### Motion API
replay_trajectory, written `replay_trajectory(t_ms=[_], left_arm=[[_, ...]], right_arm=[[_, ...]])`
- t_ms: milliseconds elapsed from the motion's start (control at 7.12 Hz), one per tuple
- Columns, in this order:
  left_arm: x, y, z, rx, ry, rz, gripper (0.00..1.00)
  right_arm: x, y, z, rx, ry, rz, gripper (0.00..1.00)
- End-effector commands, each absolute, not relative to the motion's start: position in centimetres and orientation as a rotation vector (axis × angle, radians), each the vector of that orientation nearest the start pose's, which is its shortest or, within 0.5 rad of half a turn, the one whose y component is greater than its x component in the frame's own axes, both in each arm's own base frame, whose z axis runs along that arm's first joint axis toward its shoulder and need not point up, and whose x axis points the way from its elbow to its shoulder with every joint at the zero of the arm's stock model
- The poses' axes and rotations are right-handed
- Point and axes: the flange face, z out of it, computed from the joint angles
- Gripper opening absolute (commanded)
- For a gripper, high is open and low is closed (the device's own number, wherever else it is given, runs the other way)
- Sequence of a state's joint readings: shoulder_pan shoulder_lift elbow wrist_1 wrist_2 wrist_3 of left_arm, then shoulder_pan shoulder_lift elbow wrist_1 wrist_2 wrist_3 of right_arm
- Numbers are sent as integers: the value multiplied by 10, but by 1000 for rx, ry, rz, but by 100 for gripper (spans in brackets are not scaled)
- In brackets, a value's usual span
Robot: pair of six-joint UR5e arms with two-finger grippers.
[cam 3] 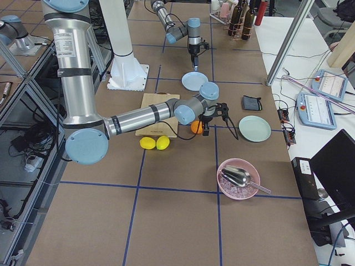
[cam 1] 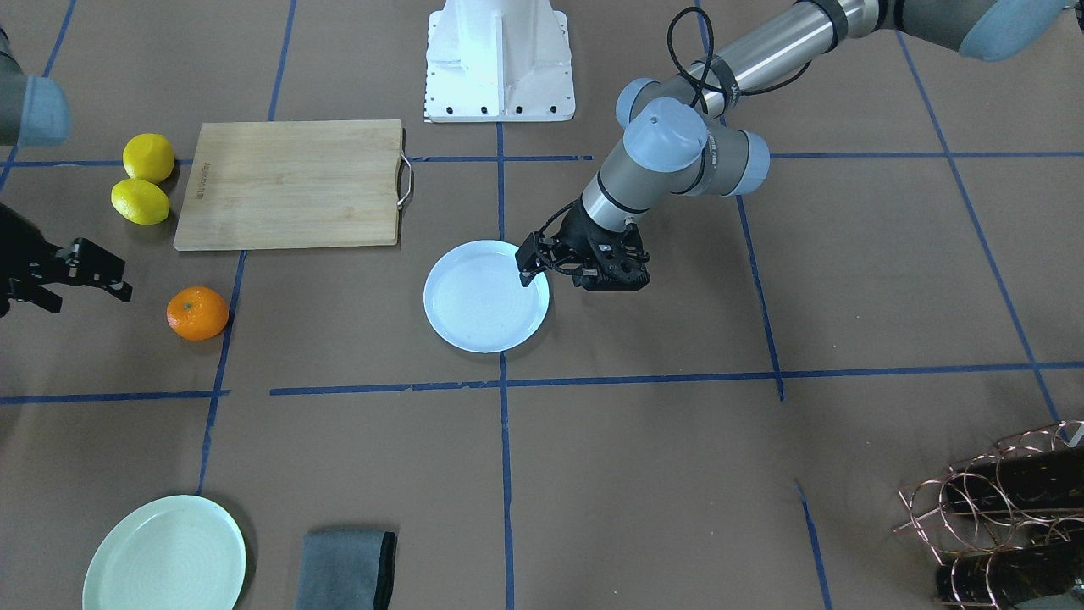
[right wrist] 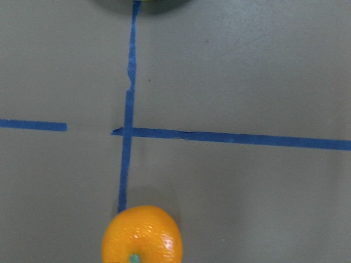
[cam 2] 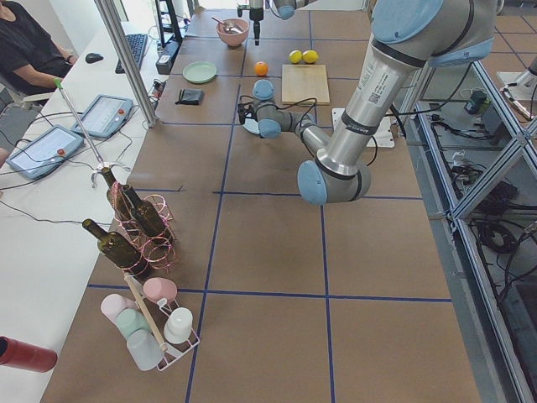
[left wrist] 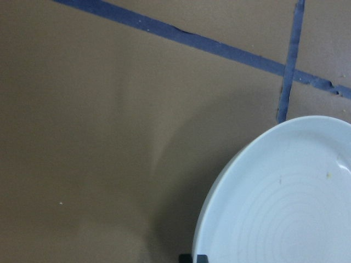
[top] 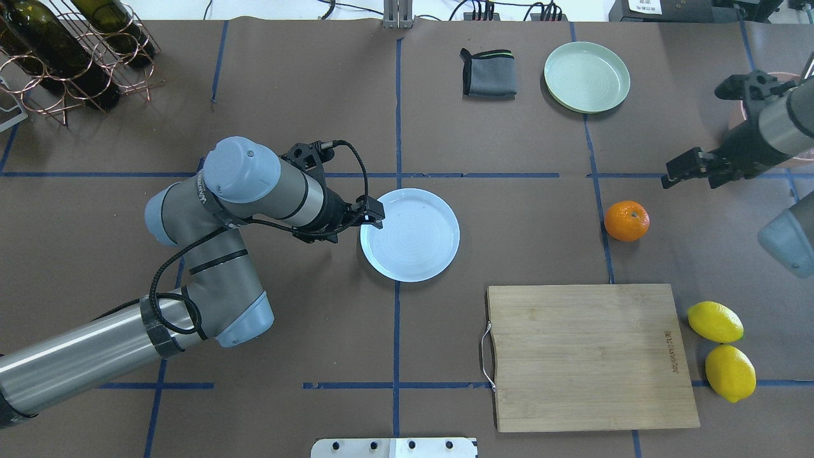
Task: Pick orange to plate
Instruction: 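Hold the plate with the left gripper while the right gripper descends onto the orange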
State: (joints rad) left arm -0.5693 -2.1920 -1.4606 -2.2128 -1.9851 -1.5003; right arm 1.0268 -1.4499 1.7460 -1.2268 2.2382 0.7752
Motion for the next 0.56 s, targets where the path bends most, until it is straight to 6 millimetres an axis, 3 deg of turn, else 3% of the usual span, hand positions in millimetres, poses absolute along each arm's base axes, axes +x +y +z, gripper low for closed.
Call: replay_trajectory(t_ms=[0, 140, 421], left_arm=[[543, -461, 270, 11, 1190, -204, 100], [542, -460, 269, 11, 1191, -205, 100], [540, -460, 270, 11, 1191, -206, 100]], right_arm=[[-268, -503, 458, 124, -847, 39, 100], [-291, -494, 462, 147, -807, 14, 100], [-300, -485, 471, 130, -793, -1, 100]])
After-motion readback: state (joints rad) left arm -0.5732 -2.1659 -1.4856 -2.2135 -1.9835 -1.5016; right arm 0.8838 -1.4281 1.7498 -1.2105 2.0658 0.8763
